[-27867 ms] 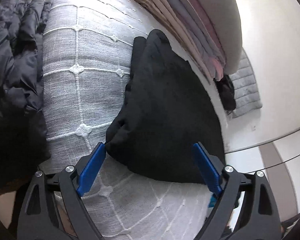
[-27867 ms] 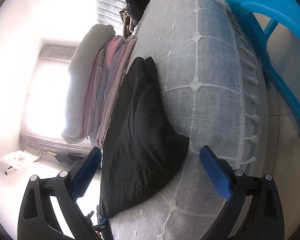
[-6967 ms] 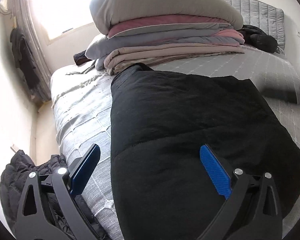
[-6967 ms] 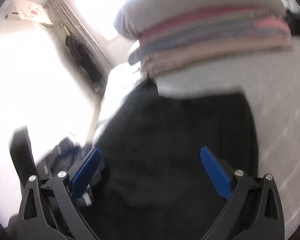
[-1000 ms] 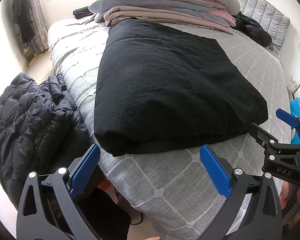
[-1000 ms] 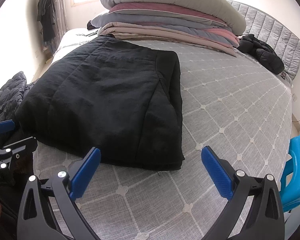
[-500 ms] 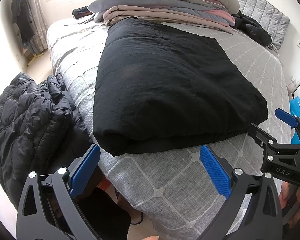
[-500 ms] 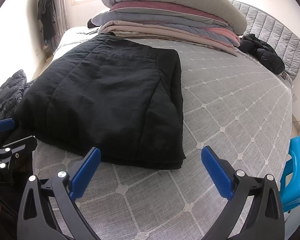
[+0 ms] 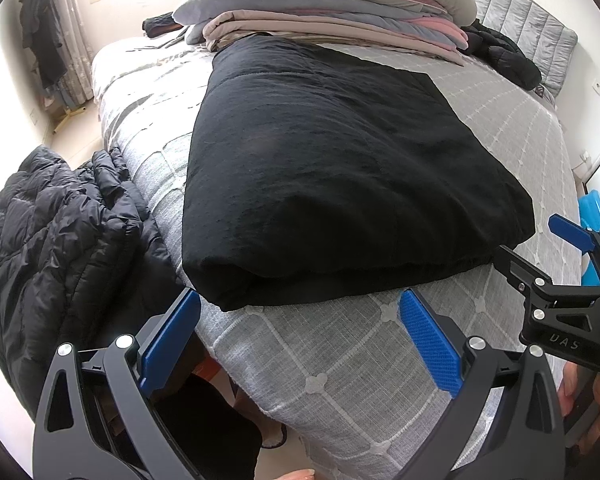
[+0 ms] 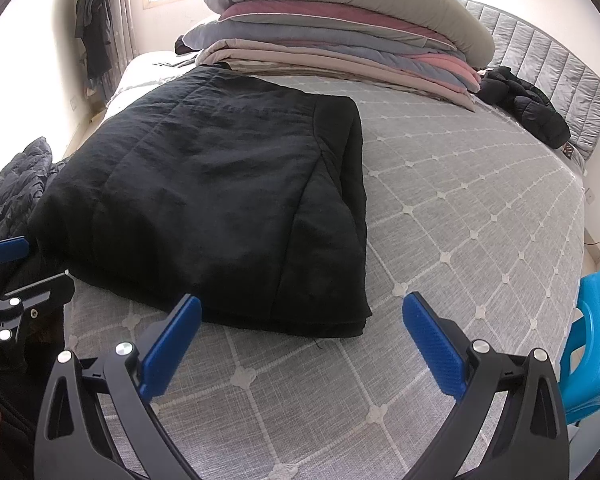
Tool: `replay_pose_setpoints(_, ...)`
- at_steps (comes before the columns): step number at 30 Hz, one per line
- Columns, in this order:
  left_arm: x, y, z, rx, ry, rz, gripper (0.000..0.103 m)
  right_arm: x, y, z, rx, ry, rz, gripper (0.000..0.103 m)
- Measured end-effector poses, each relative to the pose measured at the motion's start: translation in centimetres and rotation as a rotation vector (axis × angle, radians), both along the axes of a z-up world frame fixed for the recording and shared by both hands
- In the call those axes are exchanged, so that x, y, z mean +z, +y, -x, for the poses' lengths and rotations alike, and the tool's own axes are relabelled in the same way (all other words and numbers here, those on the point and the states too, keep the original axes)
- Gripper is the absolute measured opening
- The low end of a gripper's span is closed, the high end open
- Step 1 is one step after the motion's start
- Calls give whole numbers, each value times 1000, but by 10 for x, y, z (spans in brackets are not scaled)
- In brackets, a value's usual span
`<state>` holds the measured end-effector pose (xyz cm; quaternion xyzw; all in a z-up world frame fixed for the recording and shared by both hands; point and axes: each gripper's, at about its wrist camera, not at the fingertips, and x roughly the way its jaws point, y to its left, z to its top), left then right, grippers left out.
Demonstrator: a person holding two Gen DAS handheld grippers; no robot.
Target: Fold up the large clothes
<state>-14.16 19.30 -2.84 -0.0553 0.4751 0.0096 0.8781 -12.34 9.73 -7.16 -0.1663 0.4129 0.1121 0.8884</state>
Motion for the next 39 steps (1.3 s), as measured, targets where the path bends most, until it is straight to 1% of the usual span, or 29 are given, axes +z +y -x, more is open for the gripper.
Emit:
replay_pose_setpoints(32,-4,-5,-5,-37,16,-11,96,-1,-10,-5,13,25,25,97)
replay_pose_setpoints(34,-5,-5,-5,-44,20,13,96,6,-19,-6,8,6,-4,97)
replay_pose_setpoints(36,-5,-4,-6,-61,21,59,96,19,-34,-9,-1,-18,-64,97)
replay_pose_setpoints(38,-5,-7,-5,-99,18,130,96,29,-54,-20,-5,19,-184,97)
replay_pose_setpoints(39,-6,-11,-4,-128,21,161,96,32,-69,-34,-16,77,-275,97)
